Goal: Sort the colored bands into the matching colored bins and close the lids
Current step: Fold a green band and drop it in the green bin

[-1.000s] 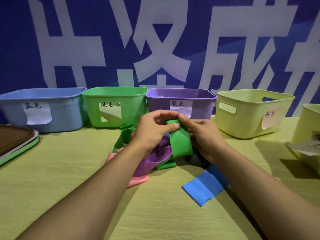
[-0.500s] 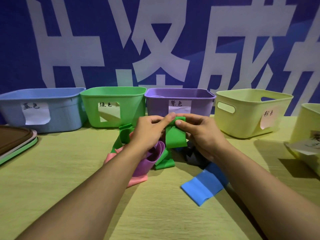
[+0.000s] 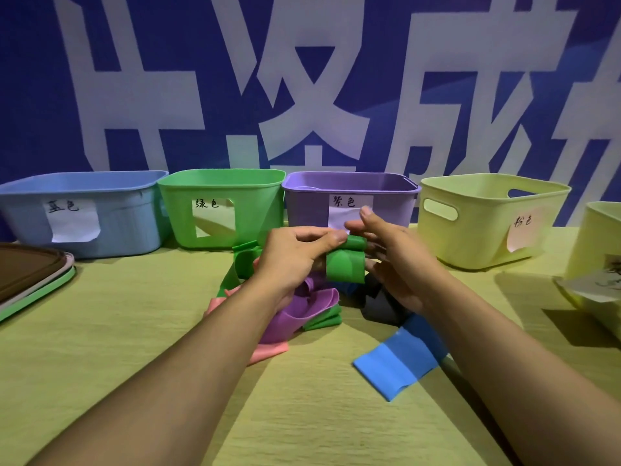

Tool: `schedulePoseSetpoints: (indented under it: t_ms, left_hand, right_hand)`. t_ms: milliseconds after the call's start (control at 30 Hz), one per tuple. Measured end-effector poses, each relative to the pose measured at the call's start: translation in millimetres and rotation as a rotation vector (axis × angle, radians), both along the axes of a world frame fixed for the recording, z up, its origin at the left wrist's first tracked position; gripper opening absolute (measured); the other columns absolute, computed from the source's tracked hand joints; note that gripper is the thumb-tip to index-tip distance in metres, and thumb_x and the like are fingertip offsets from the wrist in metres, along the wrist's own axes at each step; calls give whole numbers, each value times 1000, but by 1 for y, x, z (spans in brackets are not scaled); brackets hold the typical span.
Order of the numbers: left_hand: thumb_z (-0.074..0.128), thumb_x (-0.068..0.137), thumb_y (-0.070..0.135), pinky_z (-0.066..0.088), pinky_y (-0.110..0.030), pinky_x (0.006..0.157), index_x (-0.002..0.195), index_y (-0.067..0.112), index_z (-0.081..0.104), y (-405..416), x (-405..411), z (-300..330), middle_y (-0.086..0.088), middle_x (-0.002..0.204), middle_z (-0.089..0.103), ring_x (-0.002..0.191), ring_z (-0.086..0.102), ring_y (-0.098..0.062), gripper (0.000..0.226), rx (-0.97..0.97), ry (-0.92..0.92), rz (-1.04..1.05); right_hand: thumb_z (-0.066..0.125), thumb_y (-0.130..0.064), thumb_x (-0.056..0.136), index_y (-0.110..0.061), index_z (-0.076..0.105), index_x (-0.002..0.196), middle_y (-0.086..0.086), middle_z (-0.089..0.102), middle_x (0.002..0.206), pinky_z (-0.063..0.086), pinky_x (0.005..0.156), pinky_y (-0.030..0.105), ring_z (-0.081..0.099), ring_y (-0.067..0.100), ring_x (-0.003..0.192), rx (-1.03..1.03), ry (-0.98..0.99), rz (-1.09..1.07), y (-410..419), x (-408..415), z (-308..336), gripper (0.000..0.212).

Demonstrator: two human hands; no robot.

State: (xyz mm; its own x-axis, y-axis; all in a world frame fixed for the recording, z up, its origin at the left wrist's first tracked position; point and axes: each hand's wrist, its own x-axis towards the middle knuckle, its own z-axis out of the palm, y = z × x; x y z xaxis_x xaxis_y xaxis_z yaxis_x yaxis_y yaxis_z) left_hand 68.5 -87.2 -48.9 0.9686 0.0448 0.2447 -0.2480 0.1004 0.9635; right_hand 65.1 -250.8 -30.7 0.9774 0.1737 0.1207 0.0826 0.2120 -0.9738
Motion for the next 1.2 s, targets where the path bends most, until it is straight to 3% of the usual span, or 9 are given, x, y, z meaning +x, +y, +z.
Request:
schedulePoseSetpoints:
  t_ms: [167,433,600,733,833,933,1033,1133,1200]
  left_hand:
    - [84,75,9,60,-43,93,99,11,81,-1,-1,0,-16,100,79,98,75,-31,25,-41,-32,-51]
    - [73,81,-13,59,-28,89,102,9,77,2,-1,3,-11,102,79,96,73,-20,31,-54,-121,-84]
    - [70,81,-18,60,-29,88,101,8,75,1,-2,3,-8,100,79,96,74,-20,34,-88,-152,-133]
    - [67,81,-21,60,-29,87,108,5,73,1,-3,5,-13,109,77,102,72,-24,38,-122,-132,-151]
    - [66,88,-12,58,-23,86,117,7,70,-1,-6,9,-9,116,76,103,72,-16,35,-149,-86,-168]
    - [65,98,15,59,-25,85,111,10,71,-4,-9,11,-8,103,77,92,73,-15,16,-161,5,-168]
    - [67,96,36,62,-32,85,102,8,76,-4,-6,7,-15,98,78,89,75,-22,30,-81,71,-145]
    - [72,94,32,61,-25,73,102,1,77,-4,-3,3,-19,92,74,84,70,-27,32,-54,66,-94]
    - [74,93,26,59,-30,80,101,-1,76,-4,-2,1,-22,90,67,86,63,-28,28,-44,58,-72]
  right_hand:
    - [64,-48,96,-14,73,112,4,78,106,56,85,33,72,18,104,-31,43,-72,0,3,-2,39]
    - [58,-47,100,-6,72,111,15,79,98,63,78,34,77,24,93,-64,58,51,0,-6,0,45]
    - [67,-39,96,2,73,111,26,75,101,62,68,29,77,28,87,-59,17,0,0,-4,-3,44]
    - [68,-26,96,6,72,111,26,75,104,64,75,30,76,28,86,-26,-27,-3,1,1,-7,36]
    - [66,-16,97,6,71,110,24,75,105,64,76,29,75,29,88,4,-73,10,1,2,-8,26]
    - [66,-4,94,6,71,112,23,75,106,63,78,27,75,28,92,55,-103,26,1,2,-7,21]
    - [65,1,93,4,71,113,22,76,106,62,85,30,75,30,98,41,-121,44,2,1,-6,21]
    - [66,4,92,0,73,110,23,76,106,61,90,33,74,31,99,3,-141,41,3,-1,-6,20]
    - [66,6,91,-1,73,109,23,76,106,61,90,33,74,31,98,-30,-151,30,3,-1,-7,21]
